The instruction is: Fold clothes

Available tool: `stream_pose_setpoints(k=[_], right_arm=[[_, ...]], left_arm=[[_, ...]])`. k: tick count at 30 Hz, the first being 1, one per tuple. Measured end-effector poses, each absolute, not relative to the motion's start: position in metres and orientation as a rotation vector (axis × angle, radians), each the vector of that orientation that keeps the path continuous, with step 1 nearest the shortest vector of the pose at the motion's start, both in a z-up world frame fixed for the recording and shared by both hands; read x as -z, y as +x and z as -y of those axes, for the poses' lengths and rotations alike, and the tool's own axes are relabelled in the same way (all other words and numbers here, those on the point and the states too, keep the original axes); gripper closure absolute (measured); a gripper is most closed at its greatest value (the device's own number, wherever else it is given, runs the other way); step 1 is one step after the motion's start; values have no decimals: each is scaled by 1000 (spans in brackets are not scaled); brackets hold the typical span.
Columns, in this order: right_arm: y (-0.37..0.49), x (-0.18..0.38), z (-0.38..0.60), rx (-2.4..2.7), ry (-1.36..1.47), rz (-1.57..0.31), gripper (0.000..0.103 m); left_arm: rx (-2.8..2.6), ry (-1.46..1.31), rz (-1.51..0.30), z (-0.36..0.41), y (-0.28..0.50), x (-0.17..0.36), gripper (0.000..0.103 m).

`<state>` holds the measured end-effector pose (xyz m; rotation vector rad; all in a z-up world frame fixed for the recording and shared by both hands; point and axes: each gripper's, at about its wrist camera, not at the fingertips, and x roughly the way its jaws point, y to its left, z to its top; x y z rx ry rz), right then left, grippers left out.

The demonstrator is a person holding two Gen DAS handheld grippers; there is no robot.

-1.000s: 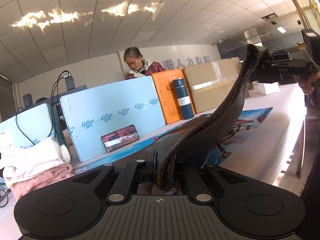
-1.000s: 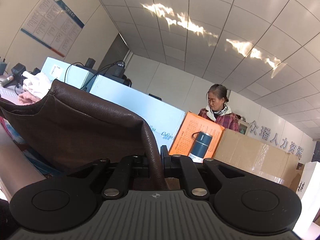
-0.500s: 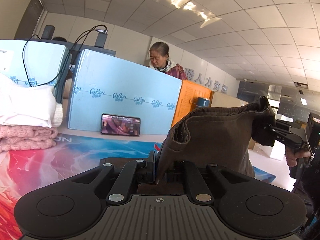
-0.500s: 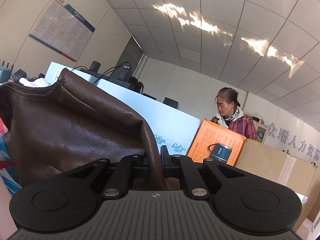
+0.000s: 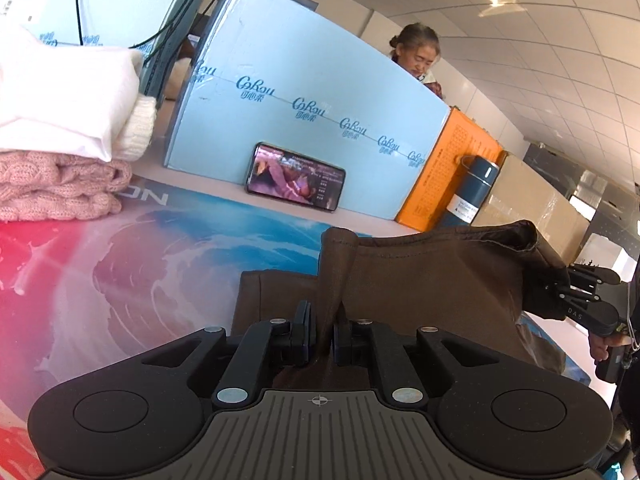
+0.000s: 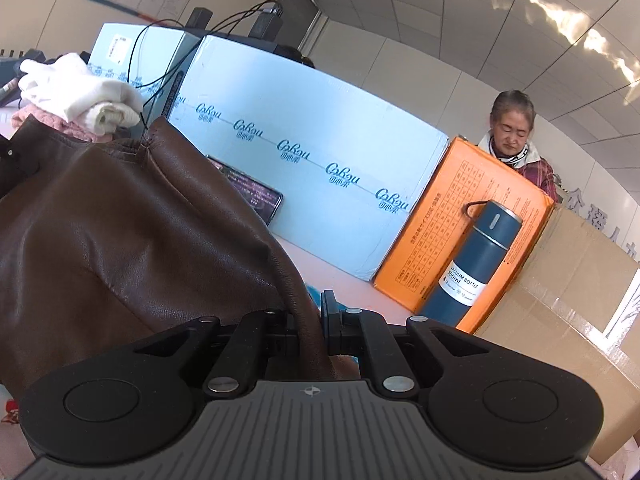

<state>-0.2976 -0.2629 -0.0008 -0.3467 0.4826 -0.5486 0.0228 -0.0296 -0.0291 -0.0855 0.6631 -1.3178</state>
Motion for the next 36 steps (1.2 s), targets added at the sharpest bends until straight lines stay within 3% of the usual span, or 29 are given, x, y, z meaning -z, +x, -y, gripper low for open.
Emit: stream_pose_setpoints(k=[3,8,12,15,17,19,22,28,31,33,34,36], right_arm=[[-291,3,274,511,-332,-547,94],[-296,5,316,439,-120,-598,64],[-316,11,349,405,137,-532,55],[-329,18,363,411,272,-463,52],[-336,23,371,426,351,-420,40],[-337,27,377,456,397,-410,38],[-336,32,380,544,409,-421,23],[-341,29,368,594,375,-443,23],[-346,30,358,587,366,-474,23],[-349,32,352,571,376,-481,23],[-350,34,349,575,370,-488,23],[-349,37,342,602,349,-512,23]], left_arm=[[1316,-110,-708,32,30,34,85],[1317,-157,-774,34,41,41,84],[1331,-185,-806,35,46,45,77],[1361,-193,-802,35,45,45,65],[1381,-197,-796,35,44,45,46],[1397,-197,-776,34,41,43,33],[1395,-200,-766,33,40,42,31],[1391,-193,-764,34,39,42,31],[1365,-162,-733,34,35,38,35],[1337,-109,-692,37,28,33,61],[1336,-82,-678,40,25,30,88],[1344,-31,-649,48,18,26,94]])
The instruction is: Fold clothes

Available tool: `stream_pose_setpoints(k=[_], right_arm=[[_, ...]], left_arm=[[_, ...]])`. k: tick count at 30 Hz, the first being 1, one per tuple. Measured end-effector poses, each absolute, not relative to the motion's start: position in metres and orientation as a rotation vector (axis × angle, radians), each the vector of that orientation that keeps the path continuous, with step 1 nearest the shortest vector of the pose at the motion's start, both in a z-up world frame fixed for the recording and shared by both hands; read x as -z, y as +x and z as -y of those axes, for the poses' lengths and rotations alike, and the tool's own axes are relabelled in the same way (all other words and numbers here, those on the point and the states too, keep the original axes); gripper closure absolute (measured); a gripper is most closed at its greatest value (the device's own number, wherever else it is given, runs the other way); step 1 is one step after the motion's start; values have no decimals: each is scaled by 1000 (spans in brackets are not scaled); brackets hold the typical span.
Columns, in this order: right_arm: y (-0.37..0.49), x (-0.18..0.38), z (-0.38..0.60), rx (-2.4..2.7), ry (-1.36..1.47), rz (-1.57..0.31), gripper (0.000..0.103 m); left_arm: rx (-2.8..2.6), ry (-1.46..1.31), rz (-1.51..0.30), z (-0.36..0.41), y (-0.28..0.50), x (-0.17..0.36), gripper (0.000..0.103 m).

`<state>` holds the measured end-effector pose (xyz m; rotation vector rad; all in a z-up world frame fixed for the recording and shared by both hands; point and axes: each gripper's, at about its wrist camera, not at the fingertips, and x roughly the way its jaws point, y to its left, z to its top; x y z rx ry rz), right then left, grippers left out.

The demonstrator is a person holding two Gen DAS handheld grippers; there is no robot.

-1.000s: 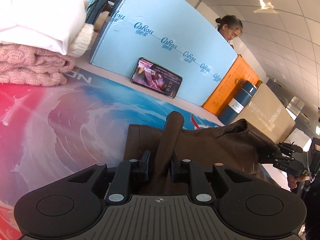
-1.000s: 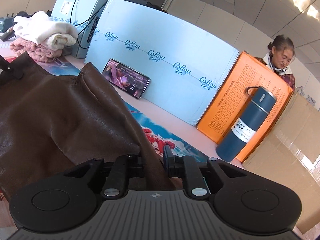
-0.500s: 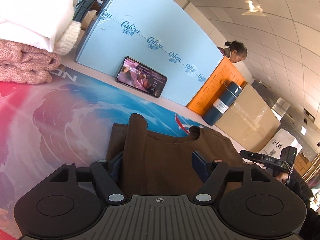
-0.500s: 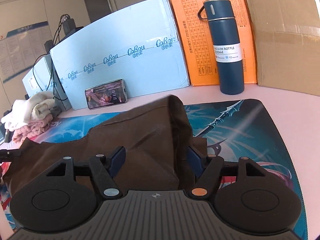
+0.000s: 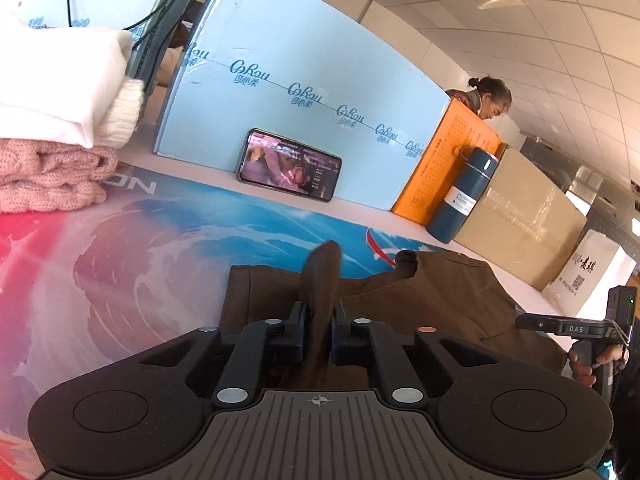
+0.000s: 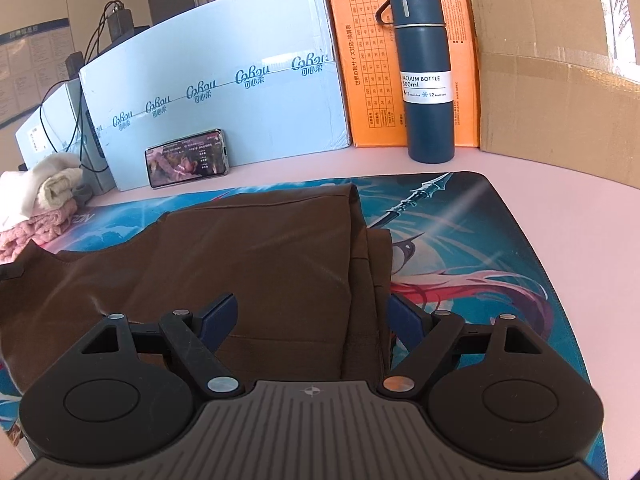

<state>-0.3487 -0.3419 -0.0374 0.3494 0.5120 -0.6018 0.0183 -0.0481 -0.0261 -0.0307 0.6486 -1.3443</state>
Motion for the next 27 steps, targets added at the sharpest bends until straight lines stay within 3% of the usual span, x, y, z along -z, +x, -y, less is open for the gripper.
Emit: stream_pose_setpoints(k=[3,7,9,12,13,14,16,27], right_arm=[[-351,38,332,637,327,-509,30],[-357,36,316,674,276,-513,59],[-361,36,311,660,268,-525,65],[-368,35,305,642,250,-533,64],[-369,32,305,639,252,-520,55],[-369,28,309,632,258,-493,40],[-365,21,320,618,275,-436,30],[-301,37,379,629,316,-532,35]], left_arm=[[1369,34,-604,60,7,20,95],[1389,71,-562,73,-2,15,95],[1342,67,-554,71,1,15,95],[1223,58,-589,61,12,18,95],[1205,50,-604,57,15,20,94],[1198,43,-610,54,15,22,94],[1189,27,-617,48,16,27,93],[1200,-35,-660,44,26,33,92]])
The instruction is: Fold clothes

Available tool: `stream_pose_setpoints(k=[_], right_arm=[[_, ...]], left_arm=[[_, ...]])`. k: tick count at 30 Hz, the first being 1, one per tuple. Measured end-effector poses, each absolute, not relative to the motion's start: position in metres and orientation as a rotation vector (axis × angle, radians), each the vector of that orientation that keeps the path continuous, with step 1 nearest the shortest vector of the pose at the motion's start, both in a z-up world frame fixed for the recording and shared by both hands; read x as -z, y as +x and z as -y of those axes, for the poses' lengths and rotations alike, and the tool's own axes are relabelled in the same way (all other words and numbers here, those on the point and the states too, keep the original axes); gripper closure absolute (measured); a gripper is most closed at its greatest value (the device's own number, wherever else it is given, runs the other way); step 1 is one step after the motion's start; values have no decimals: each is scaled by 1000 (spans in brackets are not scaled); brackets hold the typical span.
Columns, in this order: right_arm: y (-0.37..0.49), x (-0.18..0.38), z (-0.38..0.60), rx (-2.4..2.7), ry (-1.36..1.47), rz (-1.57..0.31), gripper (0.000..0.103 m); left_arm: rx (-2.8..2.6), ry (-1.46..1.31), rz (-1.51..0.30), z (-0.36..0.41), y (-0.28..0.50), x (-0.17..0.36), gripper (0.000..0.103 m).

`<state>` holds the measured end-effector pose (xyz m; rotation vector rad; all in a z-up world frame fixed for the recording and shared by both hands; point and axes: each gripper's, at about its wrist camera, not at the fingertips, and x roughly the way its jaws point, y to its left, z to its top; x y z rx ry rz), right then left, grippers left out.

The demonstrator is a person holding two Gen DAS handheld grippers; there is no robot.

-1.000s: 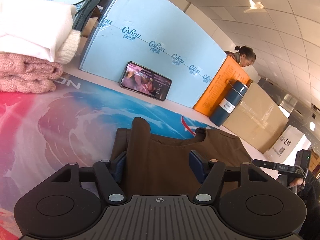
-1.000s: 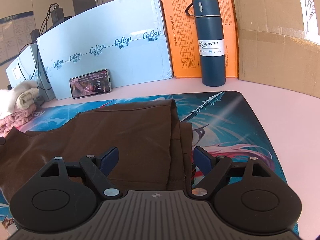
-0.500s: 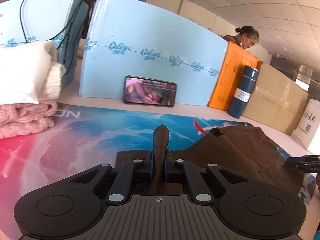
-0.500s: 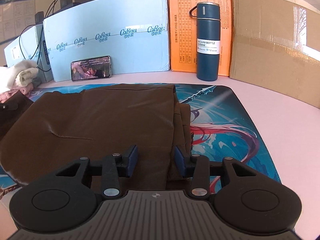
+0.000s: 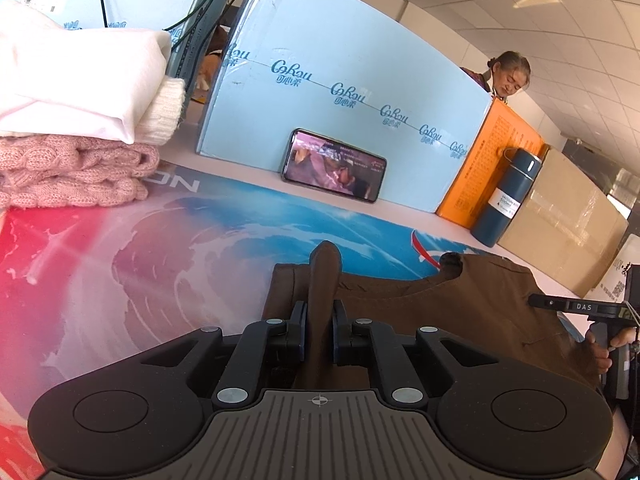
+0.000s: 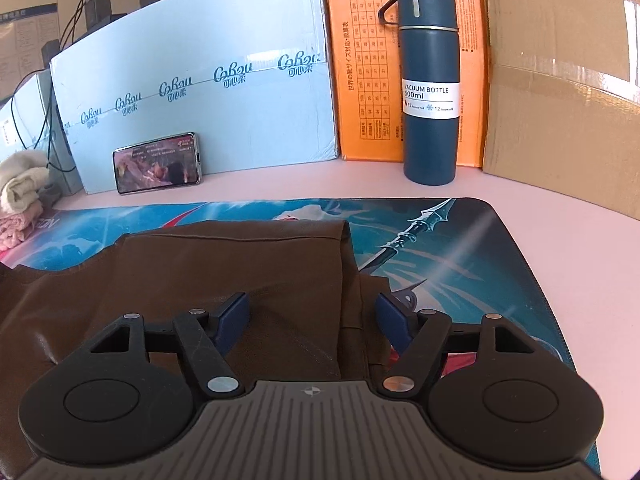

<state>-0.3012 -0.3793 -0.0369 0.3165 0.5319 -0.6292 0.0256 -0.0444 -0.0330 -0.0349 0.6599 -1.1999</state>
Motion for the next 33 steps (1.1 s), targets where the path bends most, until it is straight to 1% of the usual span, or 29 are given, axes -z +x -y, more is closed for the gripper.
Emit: stream_pose_setpoints(k=[1,3,5,6,7,8,9,10,14,18,20,21,22,24,25,26,27,30,31,32,33], right_arm=[[-302,37,379,632,310,-532,37],[-303,37,377,641,294,-529,45],[-305,35,372,651,268,-523,70],[-307,33,368,657,248,-518,75],[-309,32,364,662,228,-513,82],[-311,30,359,668,209,-508,85],[-312,28,355,674,189,-503,91],[-316,26,350,682,174,-493,95],[-329,19,329,714,117,-448,96],[-341,18,329,767,148,-425,96],[-337,21,333,792,155,-457,95],[-334,23,334,804,158,-475,95],[-334,22,331,806,161,-466,93],[-336,20,322,806,168,-438,82],[-337,19,317,806,172,-424,70],[-338,17,312,806,175,-410,58],[-339,16,308,806,179,-395,54],[-342,13,294,806,189,-353,37],[-343,11,289,806,193,-339,23],[-343,10,284,806,196,-325,17],[-344,9,280,806,199,-311,17]], left_arm=[[1202,-35,-655,44,25,32,92],[1207,-34,-646,44,24,31,92],[1212,-33,-636,44,23,30,92],[1214,-33,-632,44,22,29,92],[1216,-33,-627,44,22,29,92],[1219,-32,-622,44,21,28,92],[1221,-32,-617,44,21,28,92],[1223,-32,-613,44,20,27,92],[1233,-30,-594,44,18,25,93],[1224,8,-577,53,16,21,93],[1200,30,-611,63,22,22,92],[1187,35,-644,66,26,25,89],[1177,28,-666,66,30,26,87],[1153,-20,-670,57,36,25,70],[1105,-57,-655,45,40,22,48],[1056,-112,-648,30,42,19,28],[1028,-173,-654,15,43,15,24],[1024,-428,-745,-36,38,14,20],[1044,-508,-778,-51,33,16,16],[1067,-547,-795,-61,27,18,14],[1085,-563,-809,-67,19,19,14]])
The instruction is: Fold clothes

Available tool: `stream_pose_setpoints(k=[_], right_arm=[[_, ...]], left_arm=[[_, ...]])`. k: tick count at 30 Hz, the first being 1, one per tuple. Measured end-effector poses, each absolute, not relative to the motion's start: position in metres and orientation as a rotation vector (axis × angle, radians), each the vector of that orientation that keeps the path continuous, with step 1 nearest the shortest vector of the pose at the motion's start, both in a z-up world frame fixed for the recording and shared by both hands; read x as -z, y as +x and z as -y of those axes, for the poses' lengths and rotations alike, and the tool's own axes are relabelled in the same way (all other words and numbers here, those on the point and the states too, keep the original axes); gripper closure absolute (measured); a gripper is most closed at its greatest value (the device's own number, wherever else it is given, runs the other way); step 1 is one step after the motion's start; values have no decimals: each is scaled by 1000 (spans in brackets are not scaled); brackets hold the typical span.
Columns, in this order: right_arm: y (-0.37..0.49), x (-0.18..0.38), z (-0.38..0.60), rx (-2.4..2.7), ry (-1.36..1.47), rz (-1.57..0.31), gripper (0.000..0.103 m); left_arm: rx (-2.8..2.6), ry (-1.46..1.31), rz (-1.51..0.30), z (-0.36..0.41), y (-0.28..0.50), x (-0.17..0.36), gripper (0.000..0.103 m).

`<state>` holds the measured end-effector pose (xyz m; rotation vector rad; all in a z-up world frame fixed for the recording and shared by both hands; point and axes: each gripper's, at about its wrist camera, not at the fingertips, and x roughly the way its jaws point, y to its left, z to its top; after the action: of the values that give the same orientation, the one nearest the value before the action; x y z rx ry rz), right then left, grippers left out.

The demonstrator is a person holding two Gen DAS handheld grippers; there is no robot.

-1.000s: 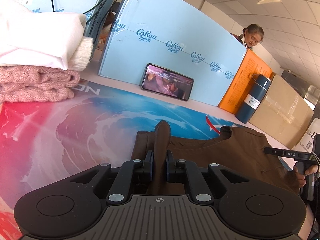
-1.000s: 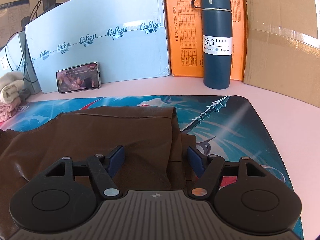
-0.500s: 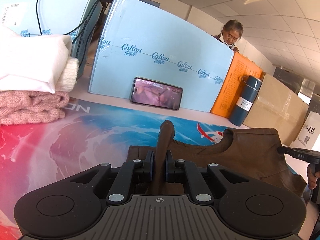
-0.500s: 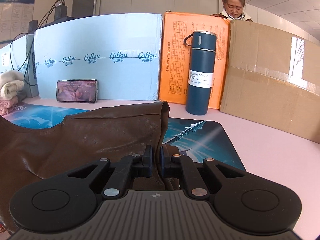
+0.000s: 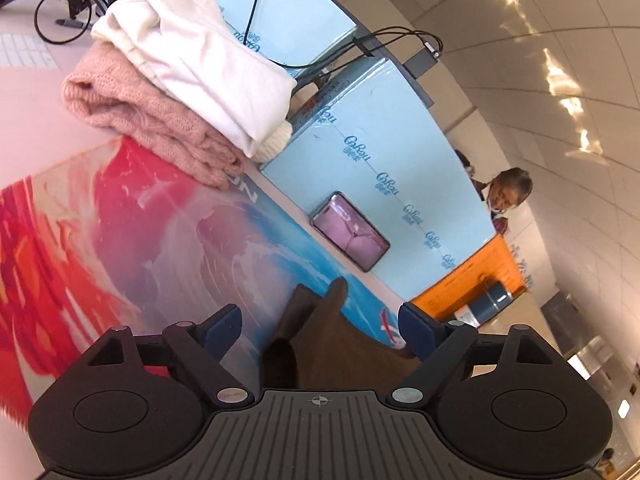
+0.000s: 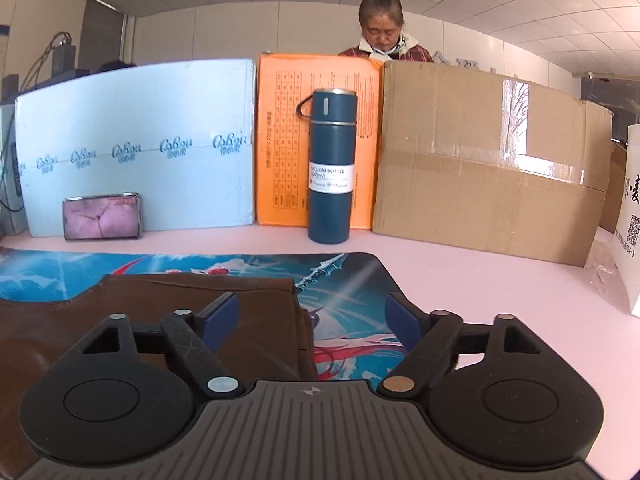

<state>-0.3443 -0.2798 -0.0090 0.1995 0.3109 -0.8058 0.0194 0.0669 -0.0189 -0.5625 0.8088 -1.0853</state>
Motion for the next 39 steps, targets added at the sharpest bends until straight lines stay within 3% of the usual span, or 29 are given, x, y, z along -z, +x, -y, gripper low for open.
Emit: stream_pose_setpoints(k=[10,13,21,22,24,25,26,31,39], right_arm=[[-316,16,244,661,328,-215,16],[-313,21,246,619,401,-193,15],[-314,40,271,577,600,-240,14],[-314,41,271,574,608,-239,14],[-314,42,270,564,608,-236,14],[-314,42,270,557,607,-237,14],[-314,42,269,555,605,-238,14],[-319,44,272,542,630,-216,14],[-324,37,262,430,641,-198,14]], left_arm=[[1134,-373,-951,-41,-26,27,12],[1158,-332,-950,-23,-26,28,8],[1075,-403,-882,16,-9,34,10],[1068,-393,-858,19,-12,34,13],[1059,-356,-819,26,-16,36,42],[1062,-329,-797,27,-17,38,73],[1069,-309,-773,27,-18,39,87],[1140,-295,-664,1,-25,31,99],[996,-298,-599,-35,-3,30,100]])
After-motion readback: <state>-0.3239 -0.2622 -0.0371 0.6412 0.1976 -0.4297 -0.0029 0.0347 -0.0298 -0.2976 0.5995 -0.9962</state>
